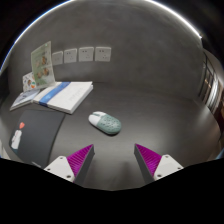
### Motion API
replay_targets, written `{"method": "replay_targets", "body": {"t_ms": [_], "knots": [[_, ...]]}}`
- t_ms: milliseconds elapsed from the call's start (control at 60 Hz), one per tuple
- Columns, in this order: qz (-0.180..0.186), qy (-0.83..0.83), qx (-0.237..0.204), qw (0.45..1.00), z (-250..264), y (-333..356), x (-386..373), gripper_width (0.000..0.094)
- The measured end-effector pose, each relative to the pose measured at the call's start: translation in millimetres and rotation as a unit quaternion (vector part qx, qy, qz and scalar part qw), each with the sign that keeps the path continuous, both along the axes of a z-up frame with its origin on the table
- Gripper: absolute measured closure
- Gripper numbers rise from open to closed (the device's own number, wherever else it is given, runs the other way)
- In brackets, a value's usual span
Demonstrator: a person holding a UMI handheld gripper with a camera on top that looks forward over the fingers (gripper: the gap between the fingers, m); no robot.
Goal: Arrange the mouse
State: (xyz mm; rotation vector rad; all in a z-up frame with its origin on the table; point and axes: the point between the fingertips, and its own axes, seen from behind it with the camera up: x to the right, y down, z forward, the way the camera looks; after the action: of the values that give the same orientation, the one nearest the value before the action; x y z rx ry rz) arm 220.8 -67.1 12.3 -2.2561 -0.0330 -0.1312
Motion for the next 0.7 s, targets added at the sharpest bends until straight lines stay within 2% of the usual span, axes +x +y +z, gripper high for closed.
{"method": "replay_targets", "body": {"t_ms": [100, 183, 367, 383, 550, 700], "knots": [[0.009, -0.004, -0.022, 1.0, -19, 14, -2, 0.009], [0.036, 0.016, -0.027, 0.999, -27, 27, -27, 0.0084], [0.066, 0.052, -0.013, 0.996, -33, 66, -79, 0.0084], [0.066, 0.053, -0.008, 0.996, -34, 72, -98, 0.0082], [0.059, 0.054, -0.005, 0.997, -33, 94, -83, 0.0097], [0.036, 0.057, 0.001, 0.998, -32, 114, -78, 0.0105]]}}
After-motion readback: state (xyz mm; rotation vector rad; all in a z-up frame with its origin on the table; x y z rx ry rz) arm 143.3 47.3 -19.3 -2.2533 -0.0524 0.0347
